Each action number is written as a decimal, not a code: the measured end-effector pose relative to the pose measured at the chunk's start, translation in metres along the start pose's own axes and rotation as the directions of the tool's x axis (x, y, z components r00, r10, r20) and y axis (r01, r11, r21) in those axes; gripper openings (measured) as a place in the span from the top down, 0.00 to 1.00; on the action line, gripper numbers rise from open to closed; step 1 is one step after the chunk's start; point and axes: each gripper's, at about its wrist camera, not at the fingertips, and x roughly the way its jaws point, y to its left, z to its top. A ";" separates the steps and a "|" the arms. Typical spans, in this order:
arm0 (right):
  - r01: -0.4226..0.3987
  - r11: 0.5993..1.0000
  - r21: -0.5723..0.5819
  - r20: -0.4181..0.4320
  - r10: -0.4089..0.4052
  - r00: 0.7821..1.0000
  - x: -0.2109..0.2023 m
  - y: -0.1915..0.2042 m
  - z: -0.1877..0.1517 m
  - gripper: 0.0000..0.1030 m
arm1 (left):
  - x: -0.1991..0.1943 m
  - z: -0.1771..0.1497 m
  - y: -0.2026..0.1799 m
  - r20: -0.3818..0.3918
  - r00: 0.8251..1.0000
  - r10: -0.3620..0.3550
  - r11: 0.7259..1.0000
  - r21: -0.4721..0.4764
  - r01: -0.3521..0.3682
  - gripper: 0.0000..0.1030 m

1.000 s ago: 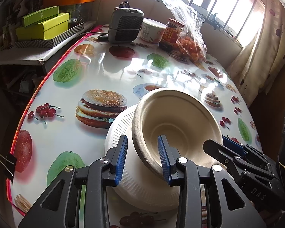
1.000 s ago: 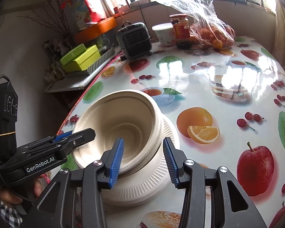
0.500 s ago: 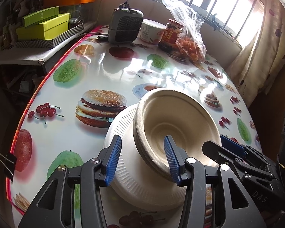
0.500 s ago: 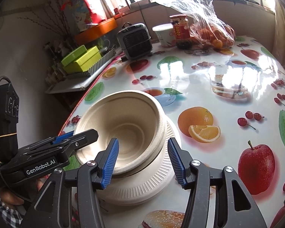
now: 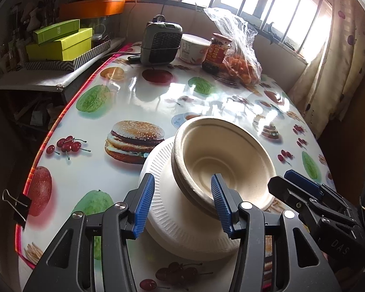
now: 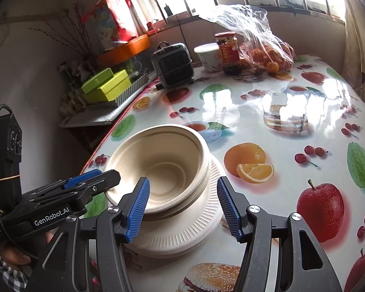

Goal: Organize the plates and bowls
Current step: 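Open both grippers and release the bowls onto the plates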

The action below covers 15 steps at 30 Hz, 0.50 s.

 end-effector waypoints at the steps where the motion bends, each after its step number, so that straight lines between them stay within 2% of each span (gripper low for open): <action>1: 0.002 1.000 -0.003 0.006 -0.002 1.000 -0.002 0.001 -0.001 0.44 | -0.002 -0.001 0.000 0.006 1.000 0.001 1.000 0.002 -0.001 0.52; 9: 0.014 1.000 -0.017 0.059 -0.013 0.998 -0.025 0.008 -0.010 0.42 | -0.026 -0.010 -0.003 0.085 0.996 0.037 0.999 0.031 -0.040 0.52; 15: 0.032 0.999 -0.038 0.094 -0.028 0.995 -0.038 0.012 -0.021 0.42 | -0.038 -0.021 -0.002 0.115 0.992 0.053 0.997 0.050 -0.059 0.51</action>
